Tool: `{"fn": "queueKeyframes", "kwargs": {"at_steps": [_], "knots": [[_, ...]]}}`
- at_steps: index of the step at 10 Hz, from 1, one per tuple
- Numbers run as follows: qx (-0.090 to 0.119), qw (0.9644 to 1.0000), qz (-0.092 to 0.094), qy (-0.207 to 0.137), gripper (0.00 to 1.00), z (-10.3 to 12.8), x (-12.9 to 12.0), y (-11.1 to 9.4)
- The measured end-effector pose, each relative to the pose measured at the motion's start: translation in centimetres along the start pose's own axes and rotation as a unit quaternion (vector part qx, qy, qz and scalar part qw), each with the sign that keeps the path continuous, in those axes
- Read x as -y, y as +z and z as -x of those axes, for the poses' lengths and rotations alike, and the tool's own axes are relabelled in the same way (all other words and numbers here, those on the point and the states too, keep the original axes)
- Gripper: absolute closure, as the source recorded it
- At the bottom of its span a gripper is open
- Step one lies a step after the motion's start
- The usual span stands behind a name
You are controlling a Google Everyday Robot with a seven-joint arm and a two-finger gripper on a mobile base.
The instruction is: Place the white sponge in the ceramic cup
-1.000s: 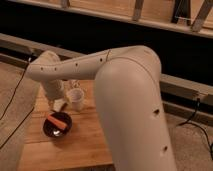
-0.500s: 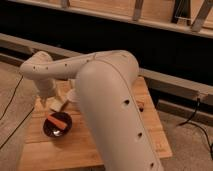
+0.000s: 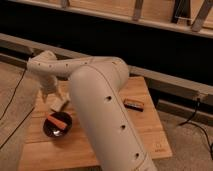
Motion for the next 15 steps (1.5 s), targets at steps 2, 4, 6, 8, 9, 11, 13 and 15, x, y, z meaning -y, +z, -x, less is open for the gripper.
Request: {"fn": "queueKeyframes", "kwargs": {"at_steps": [2,4,6,8,9,11,13,15], "knots": [[-0.012,0.9999,0.002,-0.003,0.35,0.6,-0.6,1.9],[-0.019,0.9998,-0.001,-0.005,0.35,1.1,-0.6,3.0],[-0.023,0.9996,-0.012,-0.008,0.35,1.8,0.1,4.4],[-0.024,0.9994,-0.023,-0.004,0.35,2.7,0.8,5.5],[-0.024,0.9994,-0.026,0.000,0.35,3.0,1.0,5.9],[-0.023,0.9989,-0.037,0.016,0.35,3.6,1.1,6.9],[-0.019,0.9983,-0.042,0.037,0.35,4.0,0.8,7.5],[-0.013,0.9963,-0.041,0.075,0.35,4.5,0.5,7.8]]}}
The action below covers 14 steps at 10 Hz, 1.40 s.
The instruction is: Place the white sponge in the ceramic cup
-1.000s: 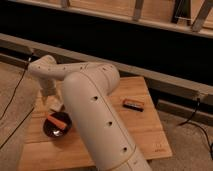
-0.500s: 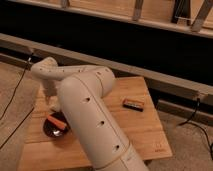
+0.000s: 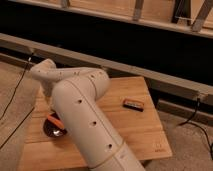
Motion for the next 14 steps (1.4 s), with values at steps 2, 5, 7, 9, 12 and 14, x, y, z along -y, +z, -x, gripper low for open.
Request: {"fn": "queueKeyframes", "kwargs": {"at_steps": [2,5,7,9,12,14], "knots": [[0.007,0.9994,-0.001,0.035,0.35,0.4,0.1,-0.3],[0.018,0.9974,-0.013,0.068,0.35,0.8,1.0,-1.2],[0.019,0.9965,-0.023,0.078,0.35,0.8,1.7,-1.5],[0.019,0.9953,-0.035,0.088,0.35,0.7,2.6,-1.7],[0.018,0.9932,-0.051,0.103,0.35,0.4,3.7,-2.0],[0.019,0.9916,-0.061,0.113,0.35,0.3,4.5,-2.2]]}}
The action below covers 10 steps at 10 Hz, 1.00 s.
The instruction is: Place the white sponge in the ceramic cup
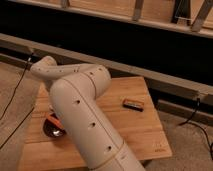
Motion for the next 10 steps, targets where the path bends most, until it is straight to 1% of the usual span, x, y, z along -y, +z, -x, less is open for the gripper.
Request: {"fn": "queueKeyframes", "kwargs": {"at_steps": [2,10], "knots": [[0.001,0.9999,-0.009,0.009,0.35,0.05,0.72,-0.09],[0.001,0.9999,-0.010,0.009,0.35,0.10,0.78,-0.12]]}}
